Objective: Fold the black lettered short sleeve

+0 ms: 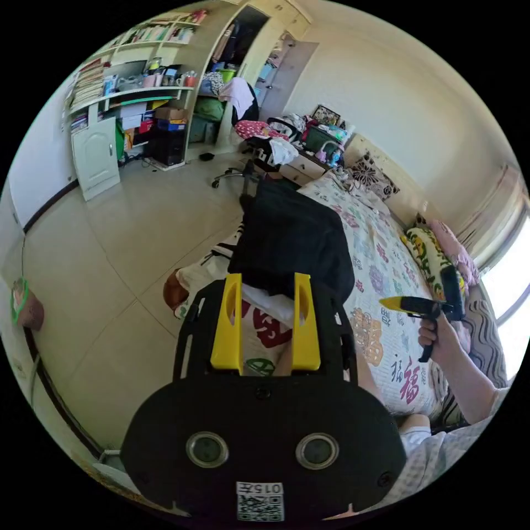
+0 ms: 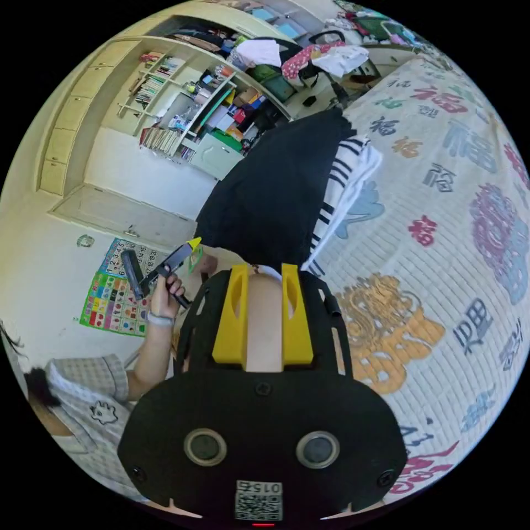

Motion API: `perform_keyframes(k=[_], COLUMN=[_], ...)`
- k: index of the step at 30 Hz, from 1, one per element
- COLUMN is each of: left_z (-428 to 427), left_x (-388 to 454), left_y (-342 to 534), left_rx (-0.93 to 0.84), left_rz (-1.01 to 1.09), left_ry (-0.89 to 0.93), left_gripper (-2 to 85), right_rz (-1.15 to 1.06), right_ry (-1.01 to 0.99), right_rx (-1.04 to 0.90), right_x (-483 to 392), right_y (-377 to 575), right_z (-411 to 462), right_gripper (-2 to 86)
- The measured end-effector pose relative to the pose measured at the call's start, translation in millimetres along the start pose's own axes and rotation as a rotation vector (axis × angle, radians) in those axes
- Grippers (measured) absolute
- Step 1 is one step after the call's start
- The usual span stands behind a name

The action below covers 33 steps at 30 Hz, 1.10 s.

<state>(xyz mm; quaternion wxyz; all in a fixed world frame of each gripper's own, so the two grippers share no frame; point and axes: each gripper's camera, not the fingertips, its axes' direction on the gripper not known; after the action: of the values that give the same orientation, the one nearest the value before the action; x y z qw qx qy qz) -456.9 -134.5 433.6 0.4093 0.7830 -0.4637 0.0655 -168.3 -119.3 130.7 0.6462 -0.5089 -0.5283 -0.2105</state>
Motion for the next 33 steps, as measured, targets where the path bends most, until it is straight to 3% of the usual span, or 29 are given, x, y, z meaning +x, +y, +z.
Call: perform_keyframes(k=[6, 10, 13, 20, 25, 28, 30, 33], left_z=[-25.4, -41.0, -65.7, -140.5, -185.1, -217.5, -236.8, -243.4], left_x=[-50.9, -68.2, -73.5, -44.9, 32.9, 81.7, 116.3, 151.4], left_y=[-12.5, -23.9, -31.9, -78.6, -125.2, -144.9, -158.9, -167.2], left_rx=[0.005, -0.010, 0.026, 0.164, 0.219, 0.288, 0.316, 0.309], left_rz=[-0.063, -0.066, -0.022, 0.159, 0.433, 0.571, 0.652, 0.738], left_ry=[0.097, 0.163, 0.191, 0.318, 0.384, 0.416, 0.407, 0.390], left_gripper=[9.1, 3.2, 0.8, -0.5, -0.6, -0.6, -0.6, -0.6], right_rz=[0.157, 0.232, 0.168, -0.016, -0.206, -0.341, -0.423, -0.437], right_ry=[-0.049, -0.100, -0.088, -0.309, -0.213, -0.263, -0.082, 0.125], right_rx=[-0.150, -0.100, -0.057, 0.324, 0.497, 0.740, 0.844, 0.743], right_x=[7.7, 5.9, -6.7, -45.3, -99.4, -132.5, -164.0, -186.6], right_y=[-59.3, -68.4, -68.4, -49.4, -29.1, 7.2, 37.1, 56.4], right_z=[91.3, 109.5, 106.2, -2.7, -98.1, -176.8, -230.9, -246.3], right_gripper=[5.7, 0.7, -0.2, -0.8, -0.8, -0.7, -0.6, 0.1])
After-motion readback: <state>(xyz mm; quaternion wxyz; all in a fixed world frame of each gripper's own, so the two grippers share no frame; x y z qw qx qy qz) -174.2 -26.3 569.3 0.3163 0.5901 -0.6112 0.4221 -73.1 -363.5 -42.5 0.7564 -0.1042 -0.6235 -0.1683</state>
